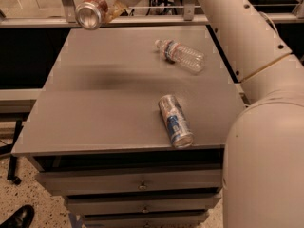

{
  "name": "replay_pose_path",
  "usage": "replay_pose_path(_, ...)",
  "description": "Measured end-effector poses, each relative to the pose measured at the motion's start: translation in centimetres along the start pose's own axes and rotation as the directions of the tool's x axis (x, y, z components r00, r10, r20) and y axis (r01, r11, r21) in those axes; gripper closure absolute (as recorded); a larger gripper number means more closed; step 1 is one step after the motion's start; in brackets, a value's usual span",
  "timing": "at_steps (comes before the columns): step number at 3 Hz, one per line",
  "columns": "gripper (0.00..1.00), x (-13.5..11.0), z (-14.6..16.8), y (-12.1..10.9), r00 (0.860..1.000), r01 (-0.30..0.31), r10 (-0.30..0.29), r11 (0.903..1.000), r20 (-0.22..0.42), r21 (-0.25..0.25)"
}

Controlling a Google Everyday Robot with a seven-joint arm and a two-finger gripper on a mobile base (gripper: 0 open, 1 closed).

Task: Place coke can upright

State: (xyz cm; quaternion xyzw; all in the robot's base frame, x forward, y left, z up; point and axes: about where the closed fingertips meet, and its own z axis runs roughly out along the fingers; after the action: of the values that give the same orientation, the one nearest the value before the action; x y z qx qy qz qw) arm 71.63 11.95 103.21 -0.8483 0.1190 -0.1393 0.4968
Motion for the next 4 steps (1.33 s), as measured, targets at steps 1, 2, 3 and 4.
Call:
replay_pose_path(1, 1.0, -0.1, -2.2, -0.9, 0.992, 0.117, -0.117, 0.9931, 0.037, 0.004)
replay_pose_path(2, 1.0, -1.0, -1.1, -1.3, 0.978, 0.203, -0.202, 0.9787, 0.048, -0.029)
replay_pose_path(3, 1.0, -1.9, -0.7, -1.3, 0.959, 0.279, -0.278, 0.9602, 0.054, -0.015)
replay_pose_path(4, 1.0, -1.6, -3.3, -1.7, 0.926, 0.377, -0.378, 0.919, -0.021, 0.114)
